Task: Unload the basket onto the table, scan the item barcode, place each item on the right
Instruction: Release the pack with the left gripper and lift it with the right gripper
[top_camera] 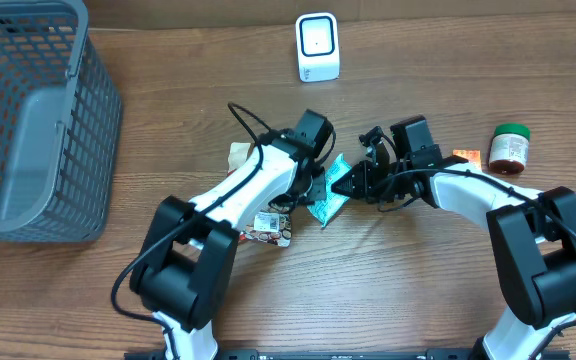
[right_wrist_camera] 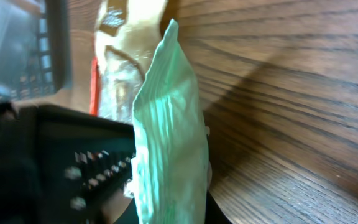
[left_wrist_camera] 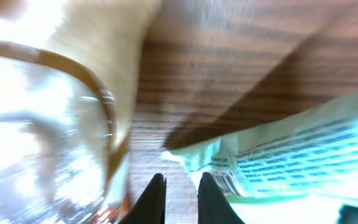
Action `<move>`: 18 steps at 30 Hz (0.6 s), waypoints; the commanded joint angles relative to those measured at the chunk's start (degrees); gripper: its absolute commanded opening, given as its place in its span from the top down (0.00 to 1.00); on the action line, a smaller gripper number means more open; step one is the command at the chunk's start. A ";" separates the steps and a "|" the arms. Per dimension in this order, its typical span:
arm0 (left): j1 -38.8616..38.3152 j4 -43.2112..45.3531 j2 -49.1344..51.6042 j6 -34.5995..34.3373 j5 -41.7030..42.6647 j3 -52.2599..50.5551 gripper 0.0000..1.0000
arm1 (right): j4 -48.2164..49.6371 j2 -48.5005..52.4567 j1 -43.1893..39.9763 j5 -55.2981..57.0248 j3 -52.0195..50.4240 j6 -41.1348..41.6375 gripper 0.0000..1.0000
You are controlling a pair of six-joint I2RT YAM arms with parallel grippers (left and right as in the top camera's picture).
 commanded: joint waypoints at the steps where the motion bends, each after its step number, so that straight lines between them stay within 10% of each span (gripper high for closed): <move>1: 1.68 -3.50 -7.02 1.60 -7.56 7.72 0.87 | 0.22 -1.36 -3.04 -8.70 0.70 -6.16 0.96; 18: 28.28 -12.74 -11.30 10.23 -7.50 17.73 0.82 | -16.39 -14.80 -6.54 -0.70 11.87 -24.37 0.97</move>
